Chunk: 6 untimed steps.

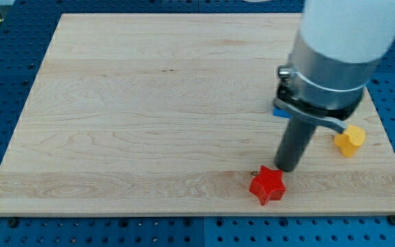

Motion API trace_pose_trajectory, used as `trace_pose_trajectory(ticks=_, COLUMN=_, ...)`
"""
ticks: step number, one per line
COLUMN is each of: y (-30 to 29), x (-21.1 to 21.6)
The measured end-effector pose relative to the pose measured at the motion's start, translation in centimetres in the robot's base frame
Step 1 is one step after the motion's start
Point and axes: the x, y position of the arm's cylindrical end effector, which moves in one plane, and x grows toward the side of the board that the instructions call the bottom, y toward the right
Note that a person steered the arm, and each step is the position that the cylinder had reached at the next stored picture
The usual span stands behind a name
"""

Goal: Keep the red star at the bottom center

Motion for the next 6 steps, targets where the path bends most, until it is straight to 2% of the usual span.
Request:
trace_pose_trajectory(ticks=1, y=3.7, x=1.7)
trace_pose_trajectory(ticks=2, y=3.2, x=4.8)
trace_pose_trajectory(ticks=6, y=-6.6, x=2.3)
